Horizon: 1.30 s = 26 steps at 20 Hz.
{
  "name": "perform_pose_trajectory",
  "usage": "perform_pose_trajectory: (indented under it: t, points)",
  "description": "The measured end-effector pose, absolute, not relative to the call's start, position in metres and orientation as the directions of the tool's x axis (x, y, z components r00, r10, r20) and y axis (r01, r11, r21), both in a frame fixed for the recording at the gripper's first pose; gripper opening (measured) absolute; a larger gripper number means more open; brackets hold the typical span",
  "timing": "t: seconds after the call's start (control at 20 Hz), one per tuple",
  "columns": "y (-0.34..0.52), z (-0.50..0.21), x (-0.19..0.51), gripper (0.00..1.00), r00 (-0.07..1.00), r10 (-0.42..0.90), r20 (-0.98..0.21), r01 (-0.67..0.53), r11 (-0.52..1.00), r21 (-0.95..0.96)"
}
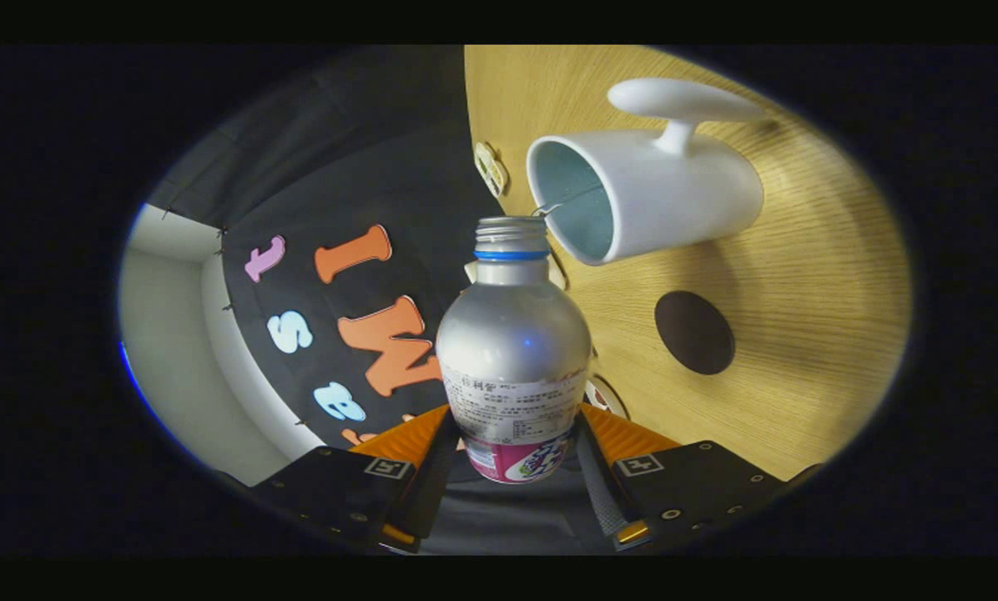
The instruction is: Take the bottle from table, then pour the juice into the cup, finally place the bottle on the coaster
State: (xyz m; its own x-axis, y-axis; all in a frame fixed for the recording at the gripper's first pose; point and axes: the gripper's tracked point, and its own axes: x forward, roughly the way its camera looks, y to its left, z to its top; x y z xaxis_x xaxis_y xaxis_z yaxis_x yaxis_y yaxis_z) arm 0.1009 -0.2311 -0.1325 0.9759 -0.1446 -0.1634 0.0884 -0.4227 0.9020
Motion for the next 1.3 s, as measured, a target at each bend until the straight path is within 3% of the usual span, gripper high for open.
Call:
perform_pose_trajectory:
  t: [1.3]
  points:
    - [-0.252,-0.1,0.108,0.74,0.981,-0.172,-0.089,-0.01,-0.506,0.862]
